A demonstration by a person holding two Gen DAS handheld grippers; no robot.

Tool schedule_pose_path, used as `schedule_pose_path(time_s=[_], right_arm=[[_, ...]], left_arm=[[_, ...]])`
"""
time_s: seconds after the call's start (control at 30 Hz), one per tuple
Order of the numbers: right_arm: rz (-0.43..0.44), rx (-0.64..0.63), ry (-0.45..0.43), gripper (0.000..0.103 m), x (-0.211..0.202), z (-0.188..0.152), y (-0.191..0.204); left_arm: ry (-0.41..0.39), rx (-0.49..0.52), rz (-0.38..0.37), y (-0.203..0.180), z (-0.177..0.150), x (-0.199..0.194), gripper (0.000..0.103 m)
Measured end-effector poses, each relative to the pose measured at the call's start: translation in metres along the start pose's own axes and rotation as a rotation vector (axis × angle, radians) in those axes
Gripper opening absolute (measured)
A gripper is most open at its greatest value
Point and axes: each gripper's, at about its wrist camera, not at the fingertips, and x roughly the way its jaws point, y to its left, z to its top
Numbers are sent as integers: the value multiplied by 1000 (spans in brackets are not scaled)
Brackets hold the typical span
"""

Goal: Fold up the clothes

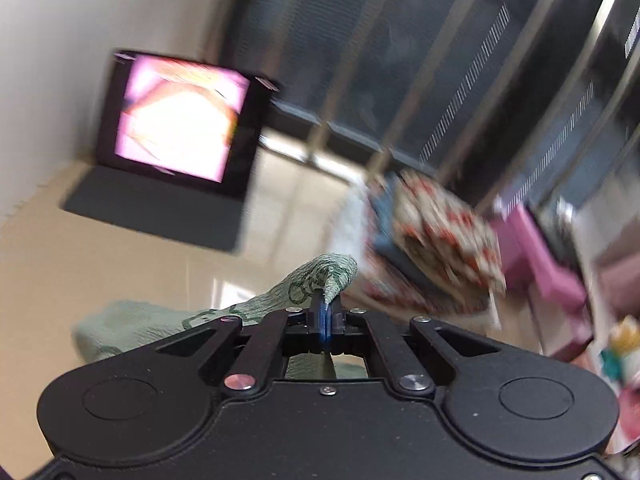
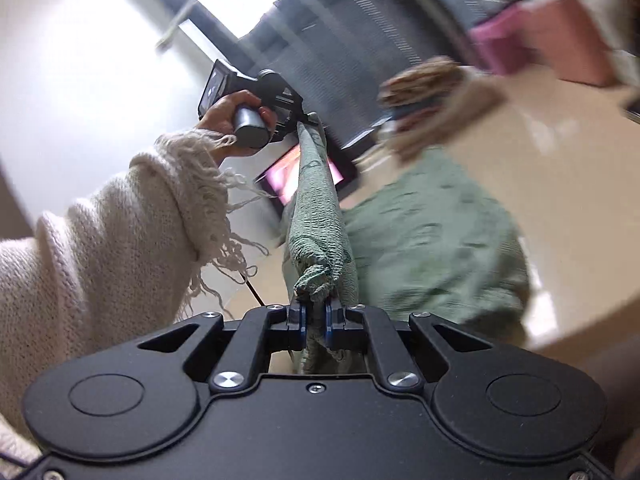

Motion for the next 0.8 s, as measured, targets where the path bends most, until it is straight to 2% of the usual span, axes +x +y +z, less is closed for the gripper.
schedule_pose_path(time_s=[0.1,0.3,0.43,0.57,0.63,0.67,0.73,0.77,0.8], right_arm=[[-30,113,-32,8,-5,4,-31],[-45,330,-69,8,-6,15,-82],[-53,422,-62,8,3,11,-105],[-67,455,-48,8,17,8,-118],[-70,458,-47,8,17,8,-119],[-69,462,-48,7,17,8,-120],[-67,466,-49,8,19,8,-121],[-67,465,-49,8,17,7,-120],[-67,464,-50,10,10,3,-118]], left_arm=[[40,40,38,-40,-13,43,0],[95,67,127,-65,-35,98,0],[134,83,124,-72,-45,125,0],[168,79,140,-73,-56,143,1],[185,63,118,-70,-58,148,3],[192,51,98,-67,-58,149,7],[178,13,23,-61,-55,144,28],[155,-3,-19,-57,-53,137,55],[123,4,-42,-55,-51,128,73]])
